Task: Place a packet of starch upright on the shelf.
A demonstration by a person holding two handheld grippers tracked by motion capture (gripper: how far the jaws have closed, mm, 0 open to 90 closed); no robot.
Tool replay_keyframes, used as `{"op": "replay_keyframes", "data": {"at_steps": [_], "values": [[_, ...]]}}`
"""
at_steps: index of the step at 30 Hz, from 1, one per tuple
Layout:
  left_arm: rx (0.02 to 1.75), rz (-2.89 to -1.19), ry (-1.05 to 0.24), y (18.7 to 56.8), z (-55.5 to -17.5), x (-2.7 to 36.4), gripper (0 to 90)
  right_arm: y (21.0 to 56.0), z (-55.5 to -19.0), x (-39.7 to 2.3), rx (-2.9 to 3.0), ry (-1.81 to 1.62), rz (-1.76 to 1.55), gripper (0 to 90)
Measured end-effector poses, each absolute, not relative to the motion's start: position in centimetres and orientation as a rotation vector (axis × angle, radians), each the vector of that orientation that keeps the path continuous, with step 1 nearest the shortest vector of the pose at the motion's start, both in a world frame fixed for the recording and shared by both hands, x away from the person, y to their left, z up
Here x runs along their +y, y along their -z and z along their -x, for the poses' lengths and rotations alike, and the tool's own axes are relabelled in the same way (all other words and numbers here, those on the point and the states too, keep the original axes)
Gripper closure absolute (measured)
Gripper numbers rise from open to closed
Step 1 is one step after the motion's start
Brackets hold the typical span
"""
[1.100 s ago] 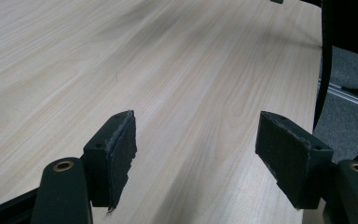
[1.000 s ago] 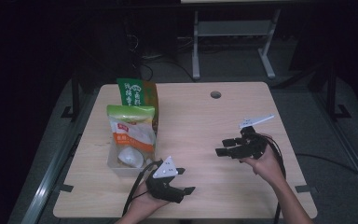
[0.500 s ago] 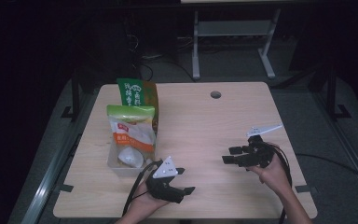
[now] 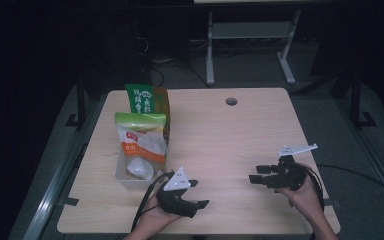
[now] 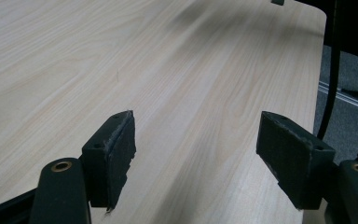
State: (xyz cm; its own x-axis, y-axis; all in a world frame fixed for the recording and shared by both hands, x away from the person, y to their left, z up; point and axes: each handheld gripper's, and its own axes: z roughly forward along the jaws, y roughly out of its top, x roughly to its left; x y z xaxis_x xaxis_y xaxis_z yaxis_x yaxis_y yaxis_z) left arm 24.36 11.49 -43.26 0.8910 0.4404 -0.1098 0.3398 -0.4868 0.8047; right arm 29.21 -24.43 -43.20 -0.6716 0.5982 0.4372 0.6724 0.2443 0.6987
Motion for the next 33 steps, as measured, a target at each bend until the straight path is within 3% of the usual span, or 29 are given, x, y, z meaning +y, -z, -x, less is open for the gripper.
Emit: {"op": "replay_keyframes", "data": {"at_steps": [33], "values": [[0.563, -2.119, -0.116, 43.3, -24.2, 11.7, 27.6, 44.9, -24.1, -25.8, -2.388, 1.523, 1.273, 33.4]]}}
